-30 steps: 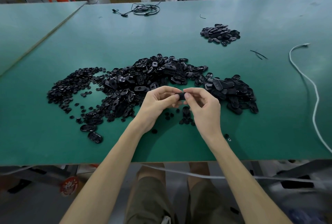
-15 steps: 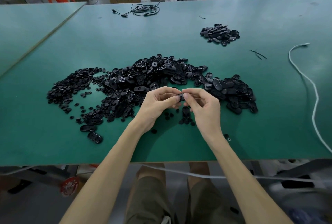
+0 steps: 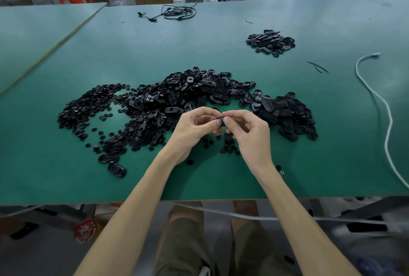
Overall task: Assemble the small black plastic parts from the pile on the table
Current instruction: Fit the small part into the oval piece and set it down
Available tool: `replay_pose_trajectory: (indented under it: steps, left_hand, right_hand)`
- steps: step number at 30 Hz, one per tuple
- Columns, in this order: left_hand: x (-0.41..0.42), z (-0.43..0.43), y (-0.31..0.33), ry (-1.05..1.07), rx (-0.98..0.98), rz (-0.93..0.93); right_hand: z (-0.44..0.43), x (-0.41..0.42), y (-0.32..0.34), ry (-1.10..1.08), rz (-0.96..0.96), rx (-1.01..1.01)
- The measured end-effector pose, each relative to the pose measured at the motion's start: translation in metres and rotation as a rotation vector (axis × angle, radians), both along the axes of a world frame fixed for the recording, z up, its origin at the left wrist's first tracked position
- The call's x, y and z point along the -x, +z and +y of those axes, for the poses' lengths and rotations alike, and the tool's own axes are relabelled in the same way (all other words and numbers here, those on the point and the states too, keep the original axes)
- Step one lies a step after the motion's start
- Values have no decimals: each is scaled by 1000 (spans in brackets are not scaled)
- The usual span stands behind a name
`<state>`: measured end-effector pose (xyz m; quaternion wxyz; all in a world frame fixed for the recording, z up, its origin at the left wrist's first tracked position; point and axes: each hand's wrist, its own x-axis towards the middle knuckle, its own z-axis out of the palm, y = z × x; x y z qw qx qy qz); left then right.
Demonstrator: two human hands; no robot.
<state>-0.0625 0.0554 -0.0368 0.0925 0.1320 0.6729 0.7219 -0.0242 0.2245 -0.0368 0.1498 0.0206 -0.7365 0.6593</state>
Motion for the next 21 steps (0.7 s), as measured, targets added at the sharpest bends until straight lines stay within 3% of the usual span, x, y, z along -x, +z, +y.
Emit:
replay_pose_trajectory:
  steps: [12, 21]
  left_hand:
    - [-1, 3, -1, 92, 112, 54]
    - [1, 2, -2, 59, 18, 37]
  right_hand:
    - [-4, -1, 2, 8, -21, -82]
    - [-3, -2, 2, -26, 8, -94]
